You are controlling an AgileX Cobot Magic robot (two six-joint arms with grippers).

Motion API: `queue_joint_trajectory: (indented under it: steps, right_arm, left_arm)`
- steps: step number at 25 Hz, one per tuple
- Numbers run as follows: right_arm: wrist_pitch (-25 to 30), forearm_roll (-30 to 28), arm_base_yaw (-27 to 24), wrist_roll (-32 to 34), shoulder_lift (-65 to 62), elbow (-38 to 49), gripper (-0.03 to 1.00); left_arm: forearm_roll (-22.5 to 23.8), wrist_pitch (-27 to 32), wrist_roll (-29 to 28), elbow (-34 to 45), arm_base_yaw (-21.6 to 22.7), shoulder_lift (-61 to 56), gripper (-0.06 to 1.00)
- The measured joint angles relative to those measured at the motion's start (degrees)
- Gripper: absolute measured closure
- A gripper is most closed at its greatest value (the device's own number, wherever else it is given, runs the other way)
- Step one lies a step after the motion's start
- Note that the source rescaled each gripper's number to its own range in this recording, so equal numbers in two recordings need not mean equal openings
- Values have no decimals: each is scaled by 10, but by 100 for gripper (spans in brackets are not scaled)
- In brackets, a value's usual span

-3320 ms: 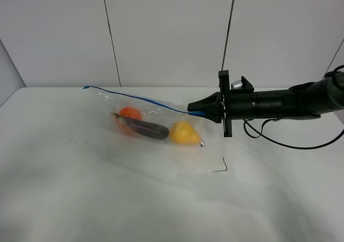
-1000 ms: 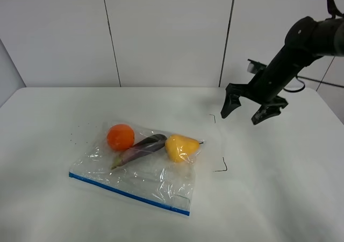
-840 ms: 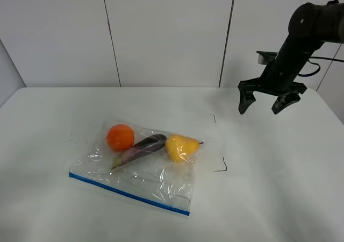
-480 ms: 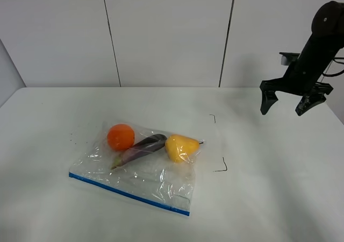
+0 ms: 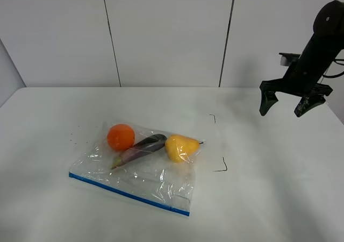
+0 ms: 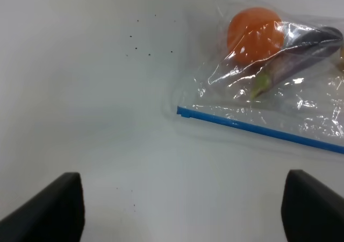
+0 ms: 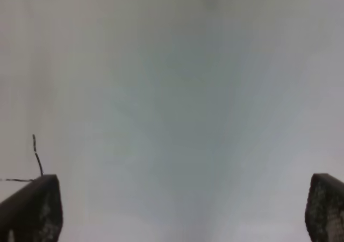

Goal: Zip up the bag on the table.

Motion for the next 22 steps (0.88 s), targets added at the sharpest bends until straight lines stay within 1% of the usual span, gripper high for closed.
queue_joint_trajectory:
  steps: [7,10,14,18,20,22]
  right_arm:
    - [-1,0,0,0,-113,3,-3]
    - [-2,-2,0,0,-189,40,-3]
    - [0,-14,0,0,-321,155,-3]
    - [1,-37,0,0,-464,295,-3]
    - [0,-40,0,0,-542,367,-3]
    - [-16,-40,0,0,-617,430,-3]
  left_arm:
    - [0,0,0,0,0,0,-2]
    - [0,0,0,0,0,0,-2]
    - [0,0,0,0,0,0,-2]
    - [0,0,0,0,0,0,-2]
    - [0,0,0,0,0,0,-2]
    - [0,0,0,0,0,0,-2]
